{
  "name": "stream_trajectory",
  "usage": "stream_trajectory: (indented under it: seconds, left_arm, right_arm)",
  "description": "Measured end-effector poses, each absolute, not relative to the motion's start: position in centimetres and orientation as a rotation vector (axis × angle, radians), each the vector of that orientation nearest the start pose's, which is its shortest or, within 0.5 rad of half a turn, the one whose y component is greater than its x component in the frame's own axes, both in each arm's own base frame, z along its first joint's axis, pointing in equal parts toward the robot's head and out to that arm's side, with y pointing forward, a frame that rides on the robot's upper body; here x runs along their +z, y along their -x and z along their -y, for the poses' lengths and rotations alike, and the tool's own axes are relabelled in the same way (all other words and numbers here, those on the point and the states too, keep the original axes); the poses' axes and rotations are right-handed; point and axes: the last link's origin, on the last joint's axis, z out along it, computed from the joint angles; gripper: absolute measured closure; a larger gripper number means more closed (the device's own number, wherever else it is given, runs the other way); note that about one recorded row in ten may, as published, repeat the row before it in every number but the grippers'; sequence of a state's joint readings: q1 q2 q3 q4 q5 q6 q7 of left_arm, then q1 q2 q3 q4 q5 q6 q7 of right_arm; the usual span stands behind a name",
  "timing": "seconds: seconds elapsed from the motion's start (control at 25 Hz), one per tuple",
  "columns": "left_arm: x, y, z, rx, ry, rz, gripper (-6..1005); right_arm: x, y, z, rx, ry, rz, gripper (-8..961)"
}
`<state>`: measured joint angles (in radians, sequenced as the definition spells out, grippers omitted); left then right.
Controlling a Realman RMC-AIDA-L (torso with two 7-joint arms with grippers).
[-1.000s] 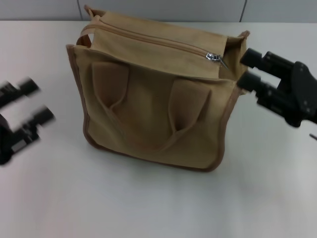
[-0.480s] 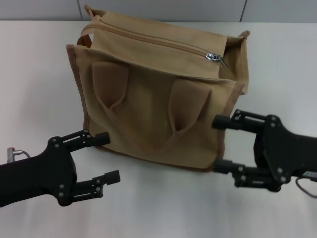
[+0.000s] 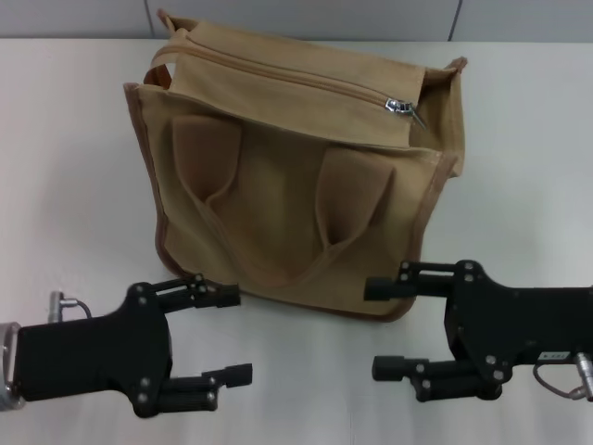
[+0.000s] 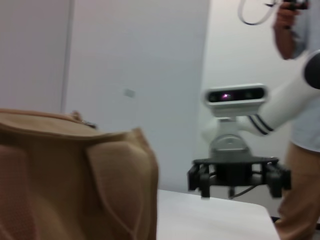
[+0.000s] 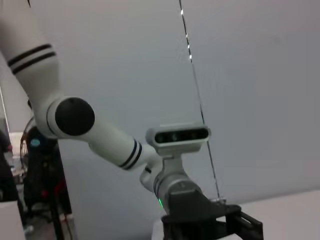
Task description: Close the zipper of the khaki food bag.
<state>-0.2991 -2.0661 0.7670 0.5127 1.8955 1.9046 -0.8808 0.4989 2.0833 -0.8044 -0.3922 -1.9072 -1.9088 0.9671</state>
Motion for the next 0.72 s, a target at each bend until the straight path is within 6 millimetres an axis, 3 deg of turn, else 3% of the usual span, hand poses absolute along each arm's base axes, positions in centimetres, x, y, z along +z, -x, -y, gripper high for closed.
stream_trajectory:
  seconds: [0.52,0.72]
  left_arm:
    - [-1.2,28.7,-21.4,-1.033,2.909,0.207,232]
    - [-0.6,28.6,-21.8,-0.981,2.954,0.272,232]
  right_arm:
    - [-4.1,-23.3,-26.2,0.984,3.149,-0.276,230]
    - [-4.2,-23.3,-26.4,0.945,3.167,-0.267,230]
